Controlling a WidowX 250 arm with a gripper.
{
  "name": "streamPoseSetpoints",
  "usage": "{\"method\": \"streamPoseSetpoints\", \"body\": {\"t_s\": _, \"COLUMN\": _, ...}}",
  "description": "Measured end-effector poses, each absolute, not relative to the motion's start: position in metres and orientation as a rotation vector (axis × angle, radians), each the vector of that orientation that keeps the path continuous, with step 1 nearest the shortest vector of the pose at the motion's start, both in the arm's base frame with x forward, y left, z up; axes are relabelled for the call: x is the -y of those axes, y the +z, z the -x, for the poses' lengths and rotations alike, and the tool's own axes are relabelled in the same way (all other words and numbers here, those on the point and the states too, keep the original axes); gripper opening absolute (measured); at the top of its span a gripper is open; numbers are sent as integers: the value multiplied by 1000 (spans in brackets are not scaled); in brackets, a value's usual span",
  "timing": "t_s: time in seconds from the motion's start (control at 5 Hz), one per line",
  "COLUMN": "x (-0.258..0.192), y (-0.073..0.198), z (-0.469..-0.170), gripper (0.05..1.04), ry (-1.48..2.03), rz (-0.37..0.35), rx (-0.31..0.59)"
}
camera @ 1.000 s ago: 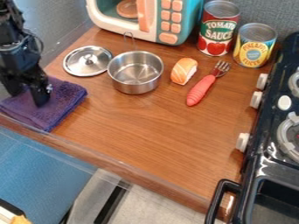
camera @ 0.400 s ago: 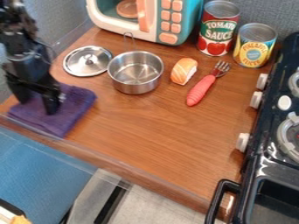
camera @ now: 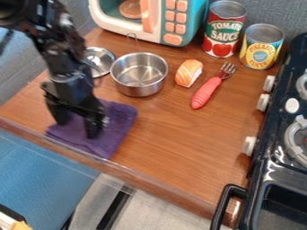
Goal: Move the towel to the lower right side of the table
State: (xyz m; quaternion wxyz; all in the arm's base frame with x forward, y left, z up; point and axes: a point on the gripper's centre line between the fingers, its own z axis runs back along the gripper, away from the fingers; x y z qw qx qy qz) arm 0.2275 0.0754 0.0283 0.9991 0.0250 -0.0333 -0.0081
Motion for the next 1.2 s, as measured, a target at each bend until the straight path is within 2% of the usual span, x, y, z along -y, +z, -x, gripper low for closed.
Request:
{"method": "streamPoseSetpoints", "body": {"t_s": 1.0, "x": 55, "y": 27, "z": -248, "gripper": 1001, "ry": 51, "rz": -22, "rx": 100}}
{"method": "streamPoseSetpoints", "body": {"t_s": 1.2, "x": 60, "y": 28, "z": -251, "gripper": 1001, "ry": 39, "rz": -23, "rx": 96}}
